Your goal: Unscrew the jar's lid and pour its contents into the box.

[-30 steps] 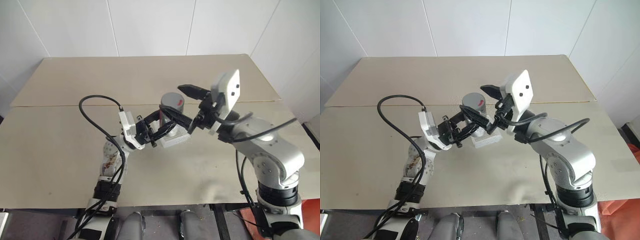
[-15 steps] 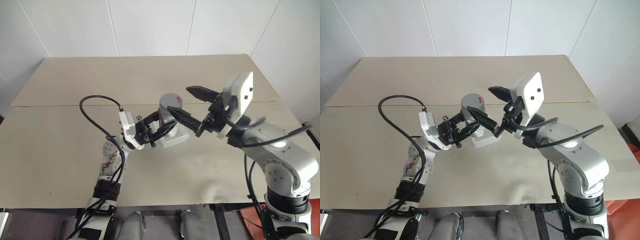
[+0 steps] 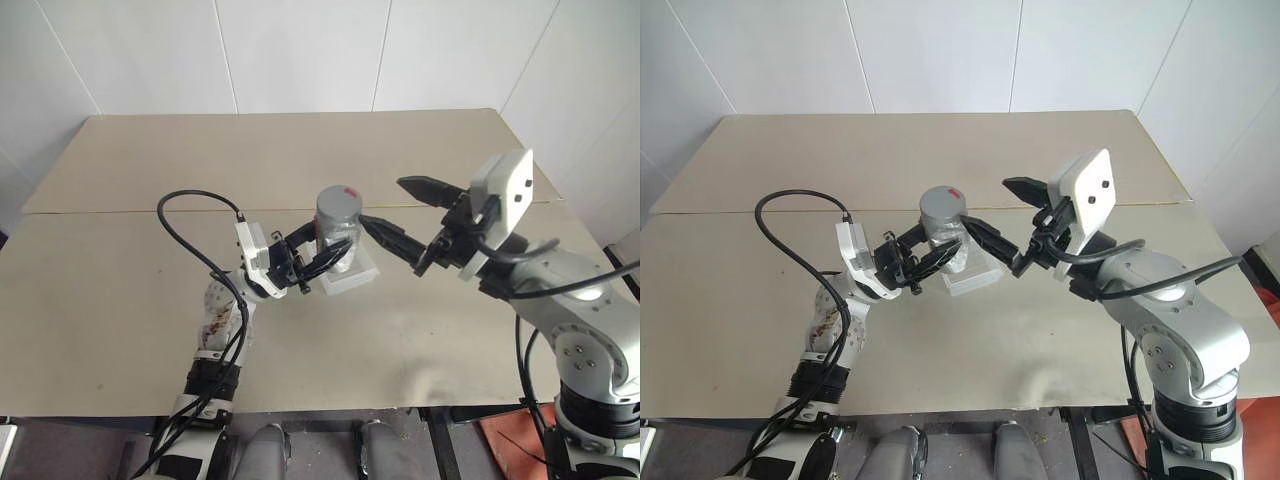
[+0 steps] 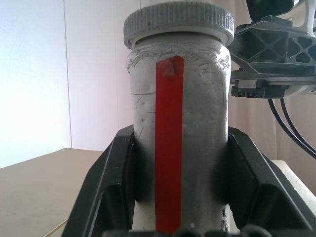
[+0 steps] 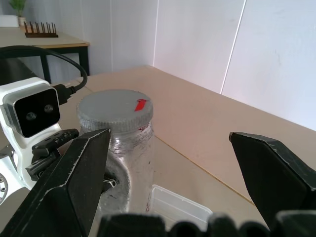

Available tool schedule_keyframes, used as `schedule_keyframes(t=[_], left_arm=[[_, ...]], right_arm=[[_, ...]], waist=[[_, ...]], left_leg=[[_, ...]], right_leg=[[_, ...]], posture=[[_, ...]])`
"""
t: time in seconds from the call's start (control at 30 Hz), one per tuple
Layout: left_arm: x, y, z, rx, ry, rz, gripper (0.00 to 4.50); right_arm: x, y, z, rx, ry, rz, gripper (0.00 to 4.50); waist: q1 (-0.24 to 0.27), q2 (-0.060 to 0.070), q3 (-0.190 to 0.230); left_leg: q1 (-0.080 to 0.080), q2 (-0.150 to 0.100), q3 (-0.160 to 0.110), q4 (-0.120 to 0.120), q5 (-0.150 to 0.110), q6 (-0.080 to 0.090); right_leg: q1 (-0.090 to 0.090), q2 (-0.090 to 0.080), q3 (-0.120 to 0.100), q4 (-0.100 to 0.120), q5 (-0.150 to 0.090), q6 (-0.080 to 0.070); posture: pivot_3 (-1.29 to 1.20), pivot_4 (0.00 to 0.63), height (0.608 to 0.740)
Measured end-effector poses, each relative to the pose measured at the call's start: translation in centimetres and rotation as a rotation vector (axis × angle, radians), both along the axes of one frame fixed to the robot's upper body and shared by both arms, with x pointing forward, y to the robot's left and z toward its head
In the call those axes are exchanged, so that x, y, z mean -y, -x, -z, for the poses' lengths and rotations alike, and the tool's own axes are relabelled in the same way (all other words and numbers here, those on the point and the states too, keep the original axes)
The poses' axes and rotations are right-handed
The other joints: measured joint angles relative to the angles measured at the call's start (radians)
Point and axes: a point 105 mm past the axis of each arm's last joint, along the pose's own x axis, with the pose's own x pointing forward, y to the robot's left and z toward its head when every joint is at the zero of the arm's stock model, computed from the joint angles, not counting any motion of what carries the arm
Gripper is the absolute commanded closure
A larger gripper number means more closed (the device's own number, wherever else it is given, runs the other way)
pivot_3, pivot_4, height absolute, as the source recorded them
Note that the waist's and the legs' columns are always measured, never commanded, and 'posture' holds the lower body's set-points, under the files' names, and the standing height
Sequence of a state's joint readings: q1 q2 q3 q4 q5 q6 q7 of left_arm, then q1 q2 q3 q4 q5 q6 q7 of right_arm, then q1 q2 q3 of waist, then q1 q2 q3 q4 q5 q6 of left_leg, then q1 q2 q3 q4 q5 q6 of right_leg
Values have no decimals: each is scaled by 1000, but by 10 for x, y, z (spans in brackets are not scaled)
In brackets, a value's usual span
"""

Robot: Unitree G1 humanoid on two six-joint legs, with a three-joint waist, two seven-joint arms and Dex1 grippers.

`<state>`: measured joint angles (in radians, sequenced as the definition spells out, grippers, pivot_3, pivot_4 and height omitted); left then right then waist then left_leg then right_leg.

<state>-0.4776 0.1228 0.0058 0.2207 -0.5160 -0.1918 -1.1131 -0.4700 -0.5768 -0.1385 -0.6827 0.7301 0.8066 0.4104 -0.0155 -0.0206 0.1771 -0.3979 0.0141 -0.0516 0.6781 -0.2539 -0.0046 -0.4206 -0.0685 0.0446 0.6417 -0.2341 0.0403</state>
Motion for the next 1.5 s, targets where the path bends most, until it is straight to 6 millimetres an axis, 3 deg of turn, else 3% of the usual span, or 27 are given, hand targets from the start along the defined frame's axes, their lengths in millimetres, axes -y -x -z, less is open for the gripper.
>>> schedule_keyframes(t=[0.33,0.53,0.7,0.93,1.5], left_arm=[[0,-1,1,-3,-3,-4,2389],[5,1,1,-5,3,11,2389],[6,1,1,-4,1,17,2389],[7,1,1,-4,0,18,2389],[4,0,3,-9,0,14,2389]], right_arm=[[-15,20,-19,41,-28,-143,20],[-44,10,-15,17,-37,-209,20],[-56,-6,-6,1,-21,-189,20],[-53,-16,-6,16,-22,-146,20],[-28,-5,-3,20,-19,-104,20]], waist=[[0,0,0],[-4,0,0],[0,0,0],[0,0,0],[0,0,0]], left_leg=[[0,0,0,0,0,0],[1,0,0,0,1,2],[1,0,0,0,2,2],[0,0,0,0,2,2],[0,0,0,0,2,2]], right_leg=[[0,0,0,0,0,0],[0,1,0,2,1,-1],[0,0,0,2,1,-1],[-1,0,0,1,1,-1],[0,0,0,2,1,-1]], posture=[[0,150,740],[0,150,740],[0,150,740],[0,150,740],[0,150,740]])
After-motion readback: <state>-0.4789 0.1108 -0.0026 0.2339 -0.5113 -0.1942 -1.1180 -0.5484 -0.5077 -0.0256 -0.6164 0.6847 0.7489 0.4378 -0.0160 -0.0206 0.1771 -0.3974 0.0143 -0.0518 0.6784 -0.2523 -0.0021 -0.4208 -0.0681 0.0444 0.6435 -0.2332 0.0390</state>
